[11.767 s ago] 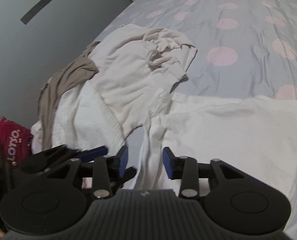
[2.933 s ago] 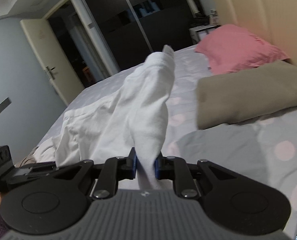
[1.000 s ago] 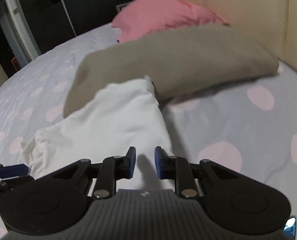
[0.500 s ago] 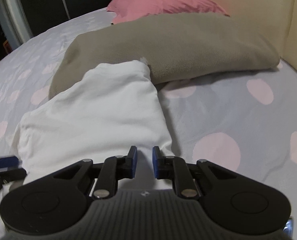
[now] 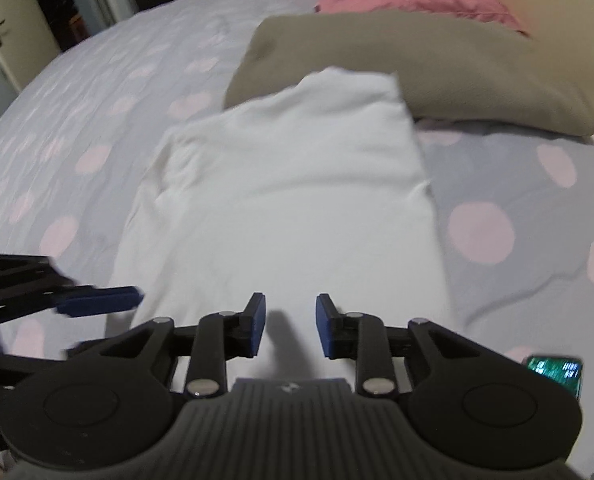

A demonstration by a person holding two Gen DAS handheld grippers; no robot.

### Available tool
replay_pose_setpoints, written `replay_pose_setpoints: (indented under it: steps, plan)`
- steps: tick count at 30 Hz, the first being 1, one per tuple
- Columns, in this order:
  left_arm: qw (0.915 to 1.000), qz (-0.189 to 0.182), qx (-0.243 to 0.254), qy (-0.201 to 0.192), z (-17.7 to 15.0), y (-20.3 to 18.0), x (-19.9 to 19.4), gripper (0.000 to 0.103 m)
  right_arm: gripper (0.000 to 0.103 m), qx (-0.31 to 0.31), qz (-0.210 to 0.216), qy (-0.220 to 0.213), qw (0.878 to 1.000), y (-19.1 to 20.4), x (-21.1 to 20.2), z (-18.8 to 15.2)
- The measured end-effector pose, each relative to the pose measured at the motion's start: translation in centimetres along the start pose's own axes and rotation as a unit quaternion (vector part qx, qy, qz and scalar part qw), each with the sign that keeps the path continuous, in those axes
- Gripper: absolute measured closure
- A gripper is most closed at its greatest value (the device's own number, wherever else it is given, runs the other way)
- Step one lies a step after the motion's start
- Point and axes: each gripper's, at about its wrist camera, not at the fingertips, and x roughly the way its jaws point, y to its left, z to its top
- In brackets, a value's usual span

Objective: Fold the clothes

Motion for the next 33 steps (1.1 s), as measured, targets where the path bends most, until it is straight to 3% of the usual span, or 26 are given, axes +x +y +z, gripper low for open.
replay_pose_setpoints:
  steps: [4, 6, 10, 13, 19, 22, 28, 33]
  plan:
    - [0.9998, 0.005, -0.015, 0.008, -0.3, 0.1, 0.5, 0.075, 0.066, -0.022, -0.011, 0.037, 0.999, 1.0, 1.4, -1.7]
    - [0.9997, 0.009, -0.021, 0.006, -0.4, 0.0, 0.1, 0.072, 0.066, -0.016, -0.012, 0.033, 0.999, 0.9, 1.3, -2.4]
    - [0.9985, 0.019, -0.038, -0.035, -0.8, 0.0, -2.2, 0.049, 0.056, 0.007, -0.012, 0.02, 1.0, 1.0, -0.3, -2.9]
    - [0.9966, 0.029, -0.048, -0.06, -0.8, 0.1, -4.6, 0.041, 0.045, 0.017, -0.016, 0.004, 1.0, 1.8, -1.9, -3.3]
    - [0.9837, 0.13, -0.014, -0.123, -0.3, -0.7, -9.6, 0.03, 0.031, 0.005, -0.041, -0.025, 0.999, 4.5, -4.7, -4.3]
    - [0.9764, 0.155, -0.009, -0.15, -0.6, -1.0, -11.7, 0.027, 0.029, -0.007, -0.047, -0.043, 0.998, 5.9, -6.1, -4.7]
    - [0.9749, 0.169, -0.03, -0.142, -1.2, -0.3, -13.0, 0.026, 0.02, -0.017, -0.051, -0.083, 0.995, 8.7, -8.8, -5.8]
    - [0.9776, 0.169, -0.049, -0.115, -3.0, 0.0, -12.2, 0.026, 0.02, -0.031, -0.055, -0.074, 0.995, 10.5, -8.8, -7.5]
